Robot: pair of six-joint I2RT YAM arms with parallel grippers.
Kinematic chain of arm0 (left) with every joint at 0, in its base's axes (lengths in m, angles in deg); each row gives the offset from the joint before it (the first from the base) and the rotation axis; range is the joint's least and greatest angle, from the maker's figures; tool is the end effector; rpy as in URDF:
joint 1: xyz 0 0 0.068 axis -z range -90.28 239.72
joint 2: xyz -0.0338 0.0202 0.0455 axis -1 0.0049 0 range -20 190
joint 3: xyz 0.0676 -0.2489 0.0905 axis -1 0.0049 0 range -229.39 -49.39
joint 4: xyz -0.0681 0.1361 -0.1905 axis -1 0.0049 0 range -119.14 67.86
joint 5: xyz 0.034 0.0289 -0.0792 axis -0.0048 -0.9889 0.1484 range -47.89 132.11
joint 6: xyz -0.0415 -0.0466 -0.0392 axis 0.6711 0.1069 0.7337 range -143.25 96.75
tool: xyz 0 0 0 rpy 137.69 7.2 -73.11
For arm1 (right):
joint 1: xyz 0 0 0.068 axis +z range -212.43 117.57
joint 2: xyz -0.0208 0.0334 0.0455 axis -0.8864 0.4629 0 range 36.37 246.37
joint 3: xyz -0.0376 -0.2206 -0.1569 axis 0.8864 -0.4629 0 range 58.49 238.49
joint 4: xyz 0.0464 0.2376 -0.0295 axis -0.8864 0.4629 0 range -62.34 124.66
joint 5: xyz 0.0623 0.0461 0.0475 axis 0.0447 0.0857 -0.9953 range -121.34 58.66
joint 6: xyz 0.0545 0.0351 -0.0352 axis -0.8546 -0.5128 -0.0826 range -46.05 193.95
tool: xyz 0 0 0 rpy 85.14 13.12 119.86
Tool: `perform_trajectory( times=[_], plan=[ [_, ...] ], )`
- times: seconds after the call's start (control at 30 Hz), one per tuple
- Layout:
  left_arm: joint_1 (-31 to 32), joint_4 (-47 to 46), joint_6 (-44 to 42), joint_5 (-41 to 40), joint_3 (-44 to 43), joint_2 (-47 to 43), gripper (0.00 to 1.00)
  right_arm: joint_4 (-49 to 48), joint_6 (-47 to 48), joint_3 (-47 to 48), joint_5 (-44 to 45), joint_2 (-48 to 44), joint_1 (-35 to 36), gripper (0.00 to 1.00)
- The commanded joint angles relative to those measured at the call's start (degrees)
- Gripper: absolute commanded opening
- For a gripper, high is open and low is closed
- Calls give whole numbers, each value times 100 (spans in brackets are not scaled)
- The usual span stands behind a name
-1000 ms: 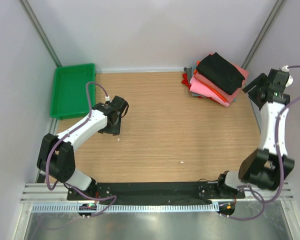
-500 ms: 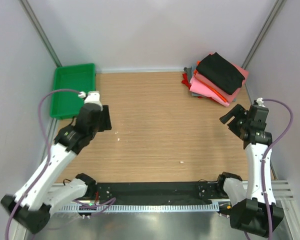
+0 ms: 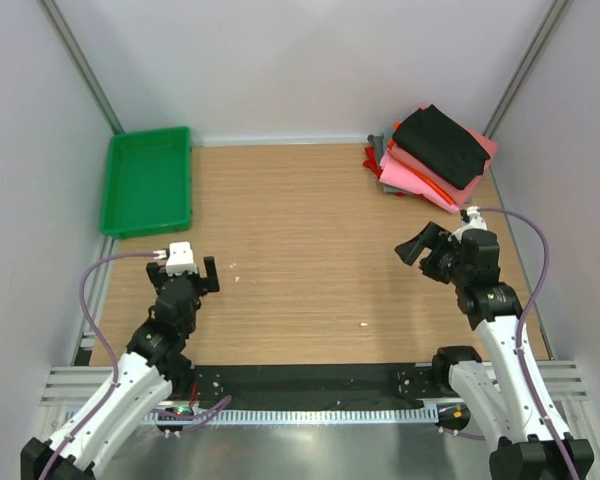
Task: Fold and stack the t-shirts
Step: Reset both grippers
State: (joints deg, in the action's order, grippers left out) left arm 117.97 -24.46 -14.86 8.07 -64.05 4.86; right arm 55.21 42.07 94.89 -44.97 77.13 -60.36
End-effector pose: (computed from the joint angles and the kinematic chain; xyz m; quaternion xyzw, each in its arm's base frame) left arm 0.1344 -0.0331 0.2117 -0.0450 0.7775 0.0370 0.6262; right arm 0.1627 0.0205 0.2581 0.1676 0.8536 0.2399 0.4309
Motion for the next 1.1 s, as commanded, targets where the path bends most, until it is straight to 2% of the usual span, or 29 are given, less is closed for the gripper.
perform_trajectory(
  times=[0.0,0.07,0.17,0.23,0.3,0.33,0.4,0.47,0.5,0.67,0.7,0.8,0.87,0.97,1.07],
  plan=[
    [-441,-971,434,-665,182,158,100,-566,-108,-195,-43,-304,22,84],
    [-793,-1083,672,-499,208,448,100,-646,-125,-274,-43,-392,31,85],
    [-1022,-1987,735,-446,498,834,100,-646,-134,-283,-70,-401,22,86],
    [-1286,-3075,752,-262,814,1142,99,-646,-152,-300,-70,-410,22,86],
    [-1655,-4206,796,-34,964,2037,100,-672,-178,-318,-70,-436,22,86],
    [-1821,-4317,831,585,886,2414,100,-637,-187,-301,-87,-471,22,86],
    [-2165,-4650,718,986,728,3294,99,-593,-178,-283,-105,-516,31,86],
    [-2175,-4844,166,1371,464,3629,98,-488,-170,-257,-70,-638,22,86],
    [-2201,-5133,68,1470,333,4014,99,-444,-161,-239,-52,-682,31,86],
    [-2735,-5399,-170,2515,-142,4887,98,-136,-47,-160,35,-885,31,86],
    [-2807,-5634,-135,3039,-160,5201,97,-101,-20,-142,44,-928,31,86],
    [-3071,-6505,-117,3604,-30,5747,91,22,24,-116,106,-999,22,87],
    [-3071,-7145,-83,3581,94,6117,89,-30,-2,-160,141,-999,31,87],
    [-3062,-6536,-47,3255,-107,6048,94,-223,-38,-300,229,-964,22,87],
    [-3045,-6420,-65,3316,-248,6074,95,-399,-99,-432,326,-850,22,87]
  ],
)
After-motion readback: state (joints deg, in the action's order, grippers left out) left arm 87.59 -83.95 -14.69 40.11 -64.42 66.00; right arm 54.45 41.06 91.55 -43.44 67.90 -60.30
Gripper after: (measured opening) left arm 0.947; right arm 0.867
